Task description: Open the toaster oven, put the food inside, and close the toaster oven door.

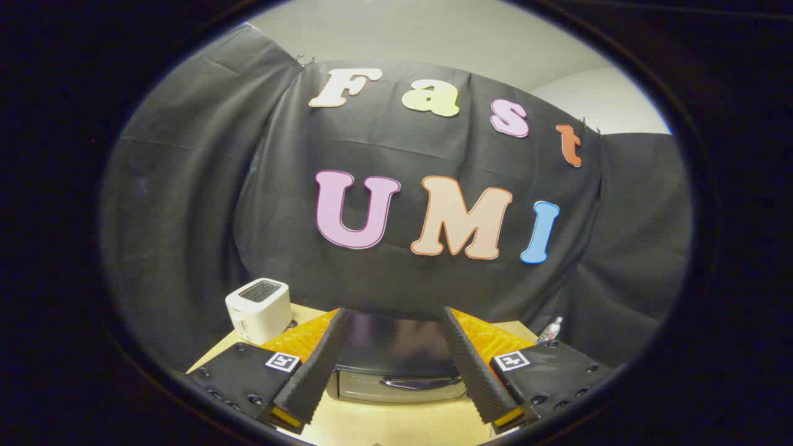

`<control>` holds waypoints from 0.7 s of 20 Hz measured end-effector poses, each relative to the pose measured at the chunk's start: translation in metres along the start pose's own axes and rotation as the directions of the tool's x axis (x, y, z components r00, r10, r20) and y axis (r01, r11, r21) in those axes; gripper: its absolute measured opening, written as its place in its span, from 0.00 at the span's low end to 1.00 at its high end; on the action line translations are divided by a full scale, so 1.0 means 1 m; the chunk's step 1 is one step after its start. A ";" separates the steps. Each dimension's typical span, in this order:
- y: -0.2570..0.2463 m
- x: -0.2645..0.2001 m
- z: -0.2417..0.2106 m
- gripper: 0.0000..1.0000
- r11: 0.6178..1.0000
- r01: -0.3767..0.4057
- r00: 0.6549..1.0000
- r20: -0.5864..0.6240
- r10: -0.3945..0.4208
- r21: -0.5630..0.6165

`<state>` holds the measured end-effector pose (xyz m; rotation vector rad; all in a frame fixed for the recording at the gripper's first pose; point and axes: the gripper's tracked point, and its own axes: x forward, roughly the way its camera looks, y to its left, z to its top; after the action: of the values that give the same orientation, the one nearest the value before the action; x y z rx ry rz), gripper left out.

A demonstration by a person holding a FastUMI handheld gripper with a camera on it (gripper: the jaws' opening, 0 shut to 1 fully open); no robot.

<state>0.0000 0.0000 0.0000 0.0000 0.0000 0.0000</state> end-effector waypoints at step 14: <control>-0.023 0.014 -0.031 0.94 0.997 0.070 0.997 -0.046 -0.068 0.044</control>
<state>0.0136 -0.0234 -0.0307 0.0451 0.0443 -0.0692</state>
